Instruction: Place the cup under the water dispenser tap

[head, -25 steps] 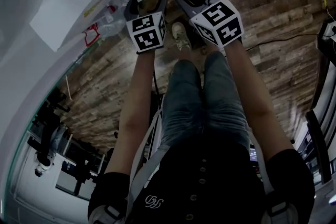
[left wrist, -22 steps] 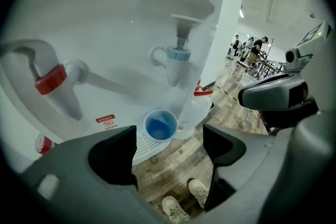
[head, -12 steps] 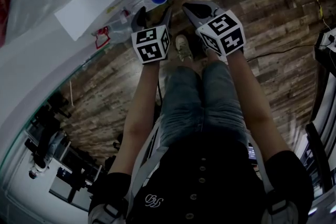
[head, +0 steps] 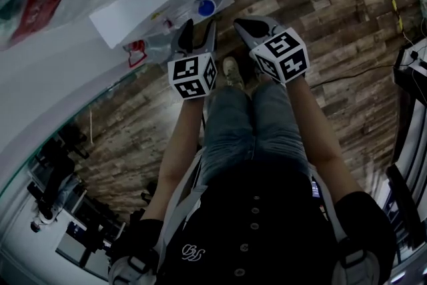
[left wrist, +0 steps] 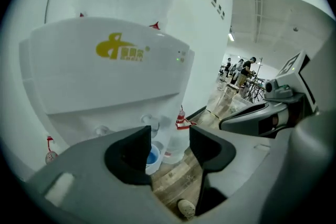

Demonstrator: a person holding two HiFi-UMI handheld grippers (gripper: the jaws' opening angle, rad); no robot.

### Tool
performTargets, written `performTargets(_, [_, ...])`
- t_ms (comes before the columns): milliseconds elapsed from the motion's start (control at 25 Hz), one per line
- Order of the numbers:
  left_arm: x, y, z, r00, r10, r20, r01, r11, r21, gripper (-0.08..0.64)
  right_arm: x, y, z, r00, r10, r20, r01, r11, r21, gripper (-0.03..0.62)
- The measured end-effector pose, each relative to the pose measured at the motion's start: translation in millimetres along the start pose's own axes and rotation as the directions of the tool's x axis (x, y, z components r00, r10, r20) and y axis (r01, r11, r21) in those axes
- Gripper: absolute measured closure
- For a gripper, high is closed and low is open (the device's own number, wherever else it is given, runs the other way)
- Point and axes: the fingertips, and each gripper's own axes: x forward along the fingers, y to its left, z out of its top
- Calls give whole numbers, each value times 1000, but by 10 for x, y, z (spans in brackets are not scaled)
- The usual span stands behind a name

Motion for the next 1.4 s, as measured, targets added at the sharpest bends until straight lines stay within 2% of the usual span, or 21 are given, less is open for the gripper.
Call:
performTargets(320, [-408,-92,344,994,-30,107,35,999,-41,431,-261,296,309,1000,21,13,-21,999,-48,592])
performTargets(440, [-539,-151,439,987,-71,142,82,994,-70,456,-341,413,453,999,40,35,-38,998,-42,592])
performTargets(560, [-671,-204,538,981,-106,163,117,991,-60,488,-392,568,614,996,71,57,-69,997,-32,592])
performTargets(640, [-738,-212,608,979,-102,175,114,992,-58,504,-427,637,709,995,77,63,-74,996,-57,592])
performTargets(720, [-785,-203,650,979,-88,185,105,991,-83,553,-456,678,769,994,87,69,-82,994,-75,592])
performTargets(920, [-950,-278,690,975,-115,192,138,984,-111,554,-580,818,796,992,105,69,-99,991,-85,592])
performTargets(1280, [-1206,-473,871,959,-220,180,227,974,-23,554,-749,1007,882,991,116,71,-106,986,-127,592])
performTargets(1400, [-1244,-525,828,956,-242,166,249,968,-23,554,-804,1002,854,991,108,75,-100,989,-109,592])
